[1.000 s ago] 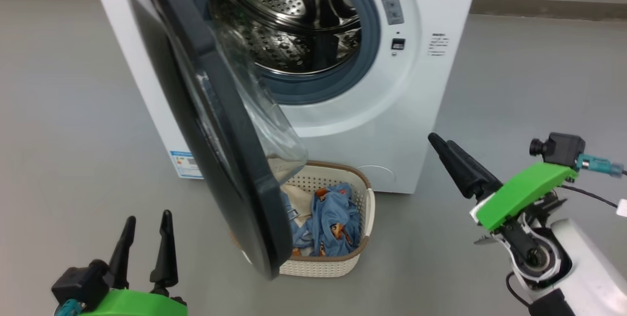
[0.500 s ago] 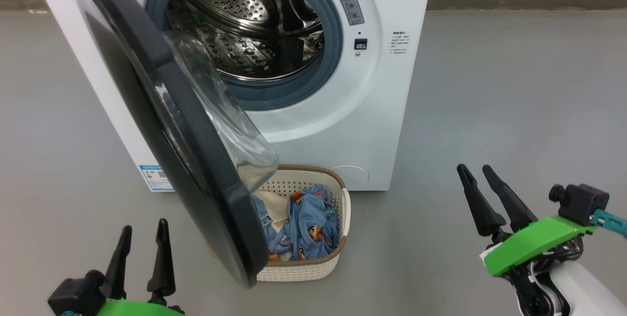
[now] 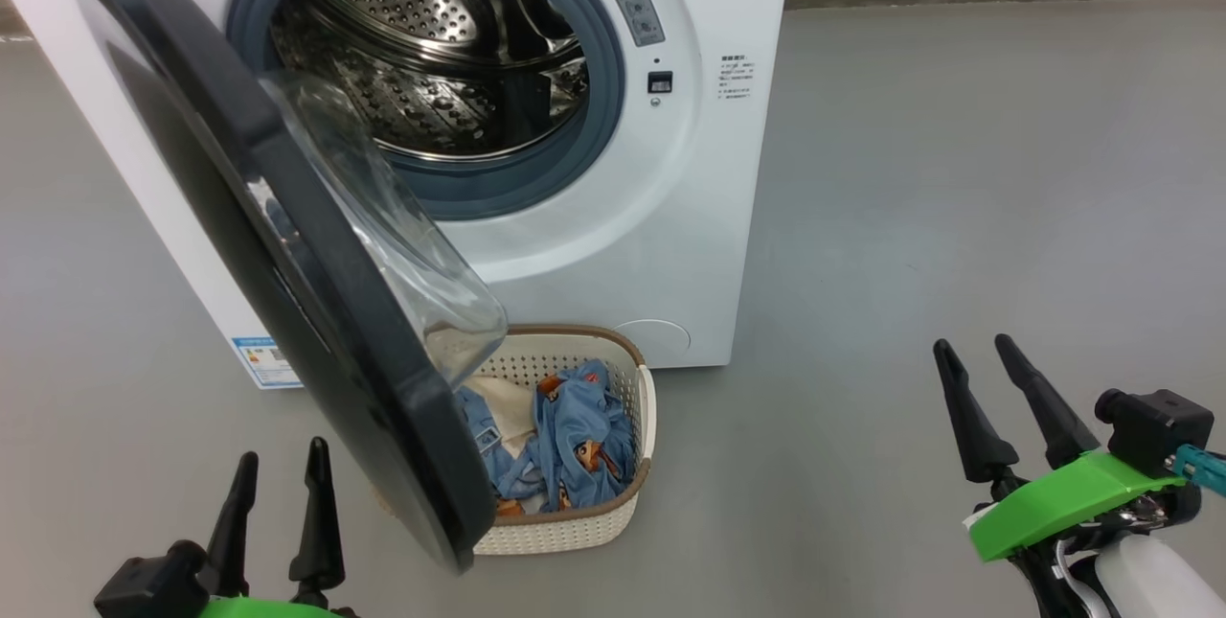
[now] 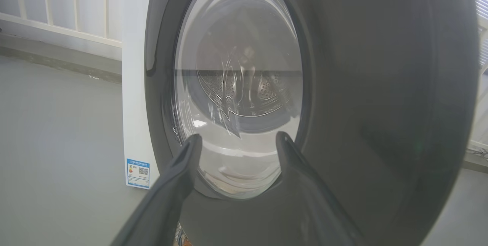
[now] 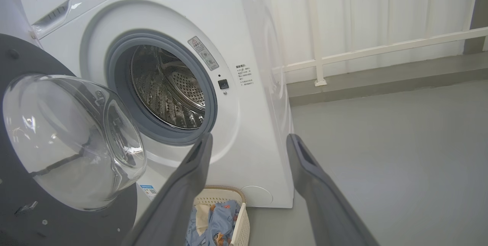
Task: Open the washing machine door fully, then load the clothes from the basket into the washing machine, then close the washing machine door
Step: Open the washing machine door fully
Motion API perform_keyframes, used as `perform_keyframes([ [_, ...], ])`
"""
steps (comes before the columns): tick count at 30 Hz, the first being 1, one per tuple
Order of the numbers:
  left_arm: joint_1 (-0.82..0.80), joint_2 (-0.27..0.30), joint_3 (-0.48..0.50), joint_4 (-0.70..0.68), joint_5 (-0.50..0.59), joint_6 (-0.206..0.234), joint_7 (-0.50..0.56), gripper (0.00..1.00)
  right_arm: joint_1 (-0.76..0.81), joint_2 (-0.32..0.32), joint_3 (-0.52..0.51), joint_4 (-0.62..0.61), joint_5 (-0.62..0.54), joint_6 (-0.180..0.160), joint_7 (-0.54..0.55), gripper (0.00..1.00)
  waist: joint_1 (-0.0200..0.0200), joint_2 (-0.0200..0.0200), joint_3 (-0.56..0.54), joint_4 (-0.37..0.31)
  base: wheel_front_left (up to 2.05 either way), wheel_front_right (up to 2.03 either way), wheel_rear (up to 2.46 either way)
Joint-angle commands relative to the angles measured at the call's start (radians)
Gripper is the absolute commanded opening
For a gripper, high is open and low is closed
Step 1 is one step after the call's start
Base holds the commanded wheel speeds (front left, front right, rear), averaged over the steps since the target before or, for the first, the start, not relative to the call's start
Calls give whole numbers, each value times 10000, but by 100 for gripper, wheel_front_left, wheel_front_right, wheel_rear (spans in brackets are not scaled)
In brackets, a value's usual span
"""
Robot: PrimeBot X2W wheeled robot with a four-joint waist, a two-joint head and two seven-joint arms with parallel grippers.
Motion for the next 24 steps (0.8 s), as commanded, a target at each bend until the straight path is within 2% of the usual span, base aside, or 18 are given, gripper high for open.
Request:
perform_keyframes([
  [1,-147,68,328,-297,110,-24,-65,100,17,-80,-10,-286,-361,58,-119,100,0,0,37,-52,0,0,0],
  [5,-161,41,346,-326,142,-34,-65,100,219,126,-431,-438,-1281,58,-121,100,0,0,83,-83,0,0,0],
  [10,-193,27,393,-321,198,-43,-65,100,457,390,-722,-488,-1838,58,-122,100,0,0,95,-82,0,0,0],
  [24,-297,64,453,-301,456,-59,-65,100,366,560,-657,-197,-2285,58,-123,100,0,0,65,-134,0,0,0],
])
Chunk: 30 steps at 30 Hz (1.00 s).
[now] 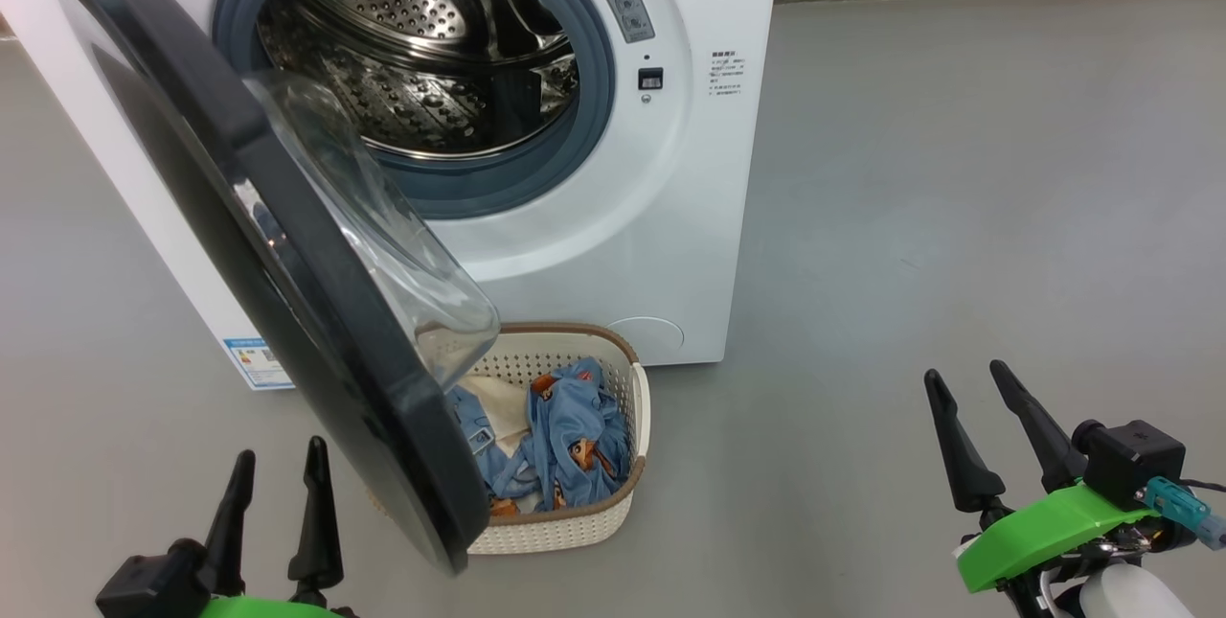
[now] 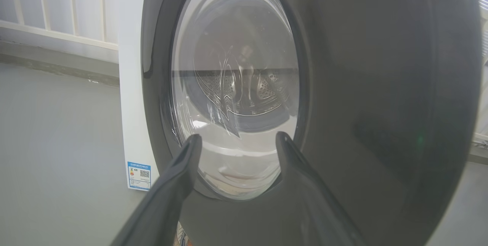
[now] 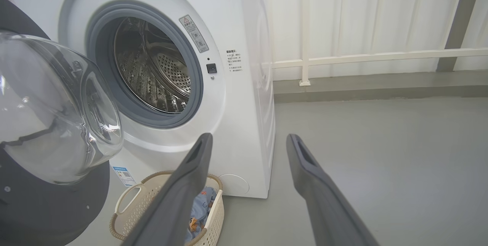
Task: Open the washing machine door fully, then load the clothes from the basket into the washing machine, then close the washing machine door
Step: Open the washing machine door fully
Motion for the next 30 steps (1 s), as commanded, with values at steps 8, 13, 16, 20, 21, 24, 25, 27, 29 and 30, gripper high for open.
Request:
perform_keyframes([
  [8,-285,109,301,-283,294,-60,-65,100,-265,-56,225,-131,-39,58,-120,100,0,0,-44,-33,0,0,0],
  [13,-315,180,254,-280,661,-55,-65,100,-258,-6,206,-137,-46,58,-120,100,0,0,-30,-42,0,0,0],
  [16,-318,158,273,-274,681,-56,-65,100,-265,9,192,-127,-46,58,-120,100,0,0,-26,-37,0,0,0],
  [20,-314,136,275,-260,702,-57,-65,100,-265,9,177,-109,-37,58,-120,100,0,0,-29,-21,0,0,0],
  [21,-315,132,273,-257,710,-57,-65,100,-264,9,176,-104,-33,58,-120,100,0,0,-30,-18,0,0,0],
  [24,-319,126,273,-244,730,-59,-65,100,-261,15,181,-94,-24,58,-120,100,0,0,-34,-13,0,0,0],
  [25,-321,125,275,-240,736,-59,-65,100,-261,19,180,-95,-23,58,-120,100,0,0,-32,-12,0,0,0],
  [27,-321,125,282,-231,743,-60,-65,100,-254,29,174,-99,-24,58,-120,100,0,0,-33,-12,0,0,0],
  [29,-319,123,291,-226,740,-60,-65,100,-244,37,165,-99,-27,58,-120,100,0,0,-31,-10,0,0,0],
  [30,-318,122,293,-224,737,-60,-65,87,-240,38,158,-98,-26,58,-120,100,0,0,-27,-9,0,0,0],
])
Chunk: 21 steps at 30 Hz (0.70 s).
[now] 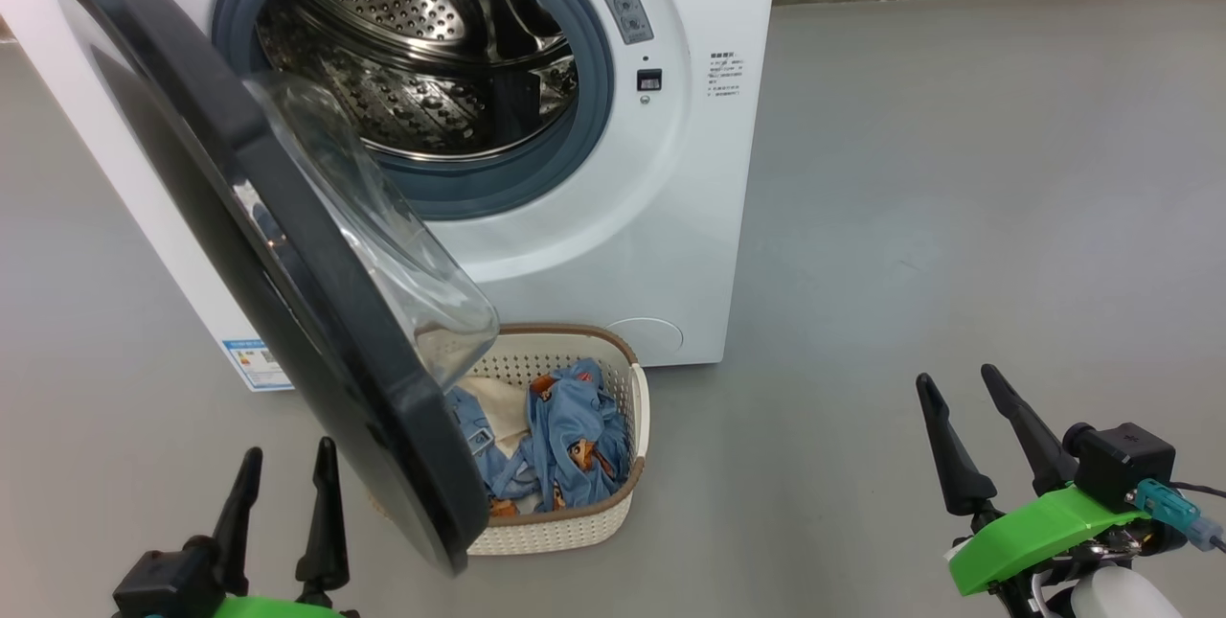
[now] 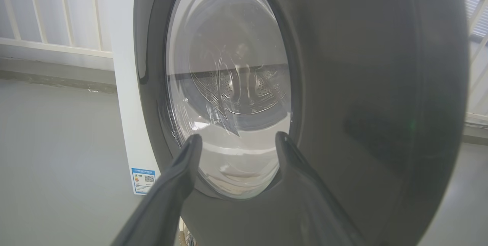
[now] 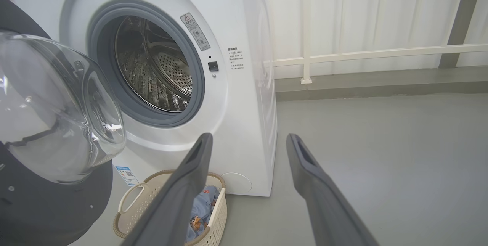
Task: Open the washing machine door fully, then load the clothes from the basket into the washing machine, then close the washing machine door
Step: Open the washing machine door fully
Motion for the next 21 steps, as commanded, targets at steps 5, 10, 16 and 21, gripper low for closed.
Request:
perform_keyframes([
  [5,-357,70,463,-623,35,-47,-65,0,-215,-76,89,-191,-16,58,-120,100,0,0,19,21,0,0,0],
  [10,-335,-13,635,-1235,106,-48,-65,0,-208,-53,72,-191,-21,58,-120,100,0,0,16,48,0,0,0],
  [16,-429,-78,764,-2057,205,-49,-65,0,-223,-36,73,-174,1,58,-120,100,0,0,17,67,0,0,0],
  [21,-672,-136,632,-3198,240,-50,-65,0,-227,-8,101,-154,19,58,-120,100,0,0,31,81,0,0,0],
])
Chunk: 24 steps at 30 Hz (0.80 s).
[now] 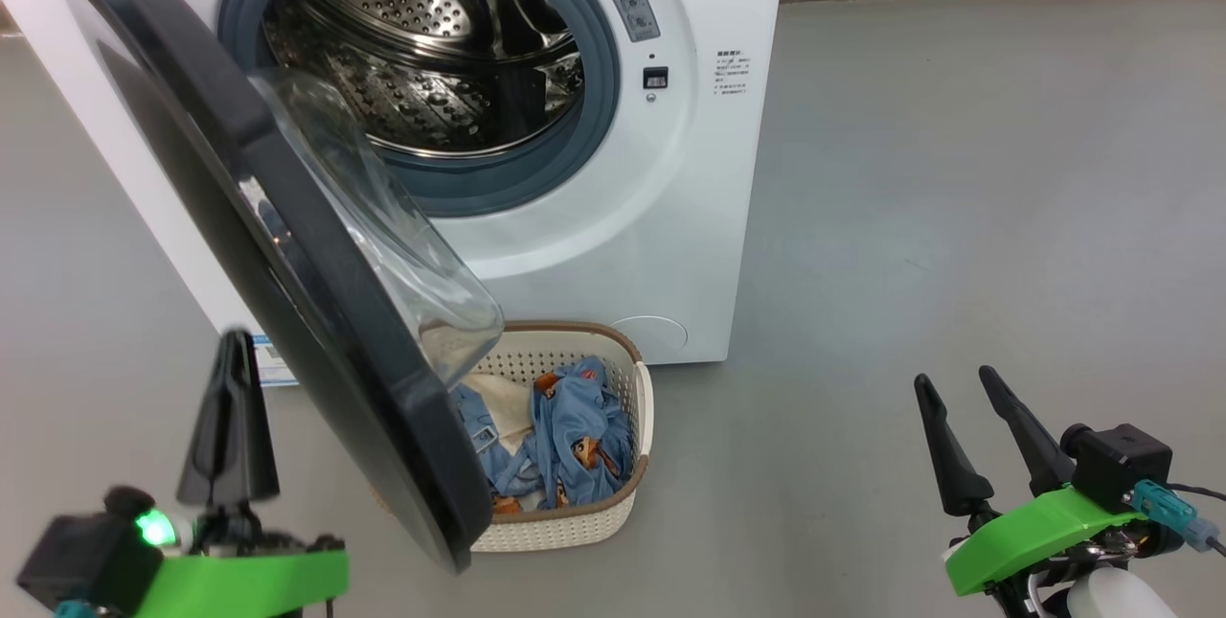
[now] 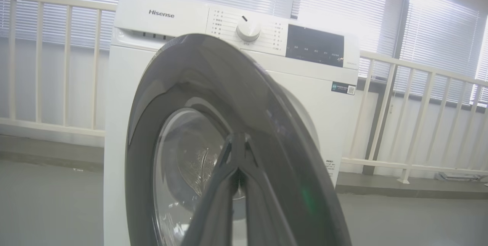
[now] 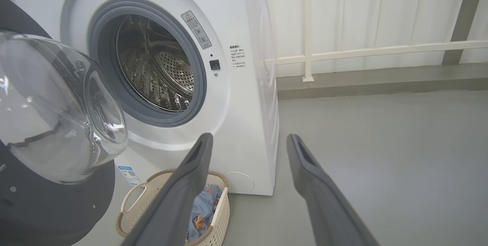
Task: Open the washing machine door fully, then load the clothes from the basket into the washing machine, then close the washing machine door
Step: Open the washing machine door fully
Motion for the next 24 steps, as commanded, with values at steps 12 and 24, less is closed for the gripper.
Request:
perform_keyframes([
  [12,-579,85,-1521,-2722,-22,-51,80,0,-265,-51,278,-187,65,58,-120,100,0,0,101,-120,0,0,0],
  [24,-75,70,-2935,-1366,-481,-51,1093,0,-363,21,438,-157,69,58,-120,100,0,0,228,-344,0,0,0],
])
